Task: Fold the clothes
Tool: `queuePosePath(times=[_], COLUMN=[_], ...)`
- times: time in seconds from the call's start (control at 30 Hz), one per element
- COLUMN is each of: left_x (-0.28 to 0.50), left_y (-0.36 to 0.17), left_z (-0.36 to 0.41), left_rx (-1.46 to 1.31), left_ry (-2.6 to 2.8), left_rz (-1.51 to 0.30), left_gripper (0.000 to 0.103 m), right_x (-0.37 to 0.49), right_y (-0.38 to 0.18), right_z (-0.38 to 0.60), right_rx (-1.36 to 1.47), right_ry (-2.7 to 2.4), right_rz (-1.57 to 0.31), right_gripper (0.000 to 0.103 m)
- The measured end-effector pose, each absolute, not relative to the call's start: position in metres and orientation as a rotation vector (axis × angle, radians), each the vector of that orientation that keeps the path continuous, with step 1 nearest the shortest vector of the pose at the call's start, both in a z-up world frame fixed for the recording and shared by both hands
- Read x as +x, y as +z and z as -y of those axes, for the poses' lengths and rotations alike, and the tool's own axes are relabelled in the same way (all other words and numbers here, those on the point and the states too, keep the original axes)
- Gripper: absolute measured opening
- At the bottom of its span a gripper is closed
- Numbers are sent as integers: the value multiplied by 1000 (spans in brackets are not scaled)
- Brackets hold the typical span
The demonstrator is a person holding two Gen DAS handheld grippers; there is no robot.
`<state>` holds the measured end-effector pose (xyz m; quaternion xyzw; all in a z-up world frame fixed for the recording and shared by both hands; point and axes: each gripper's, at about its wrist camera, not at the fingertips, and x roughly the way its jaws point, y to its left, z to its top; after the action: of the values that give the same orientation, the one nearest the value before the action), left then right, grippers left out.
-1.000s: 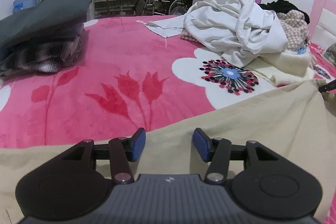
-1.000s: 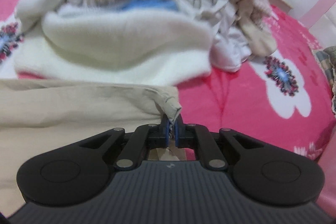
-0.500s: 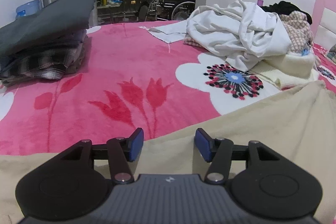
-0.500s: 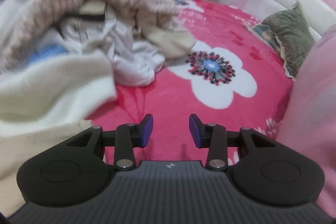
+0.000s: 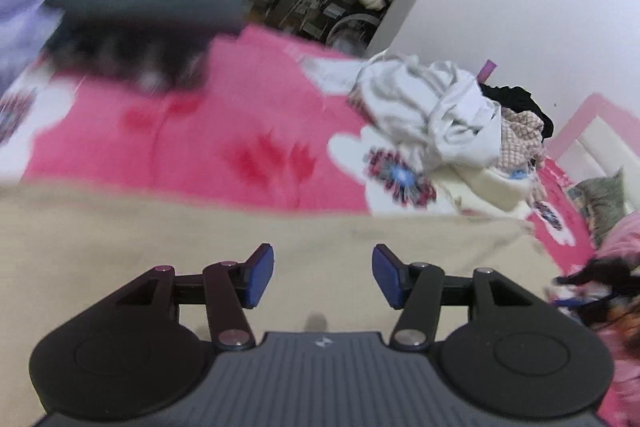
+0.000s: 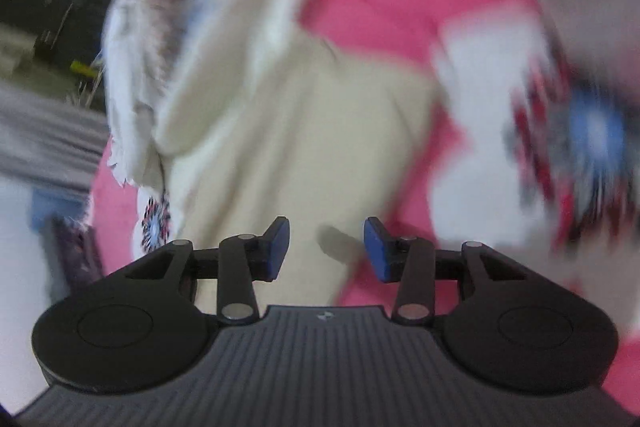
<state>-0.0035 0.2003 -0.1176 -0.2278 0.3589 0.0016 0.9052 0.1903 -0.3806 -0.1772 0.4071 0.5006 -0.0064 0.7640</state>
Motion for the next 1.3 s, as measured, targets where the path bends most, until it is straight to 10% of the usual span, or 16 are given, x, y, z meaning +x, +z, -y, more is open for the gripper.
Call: queuePosePath(times=[0.37,0.7,0.87,1.3], left_x=[-191,-176,-161,-193], left_y=[-139,-175,-185,-139], left_z=[-295,-341,-337,-290], left_rx=[-892,-956,-981,-855], left_ry=[342,520,600,463], left_rz=[-793,-581,-551,-797], left_gripper=[57,58,35,12], right_x=[193,190,199,168], right_y=[-231,-231,-216,-126], right_z=[373,354,338,359], right_rx=[1232,1249,1029,537], right_ry=[69,24,-72,-120], right_rz=[-903,-855,-868,-878], right_gripper=[48,31,6,4])
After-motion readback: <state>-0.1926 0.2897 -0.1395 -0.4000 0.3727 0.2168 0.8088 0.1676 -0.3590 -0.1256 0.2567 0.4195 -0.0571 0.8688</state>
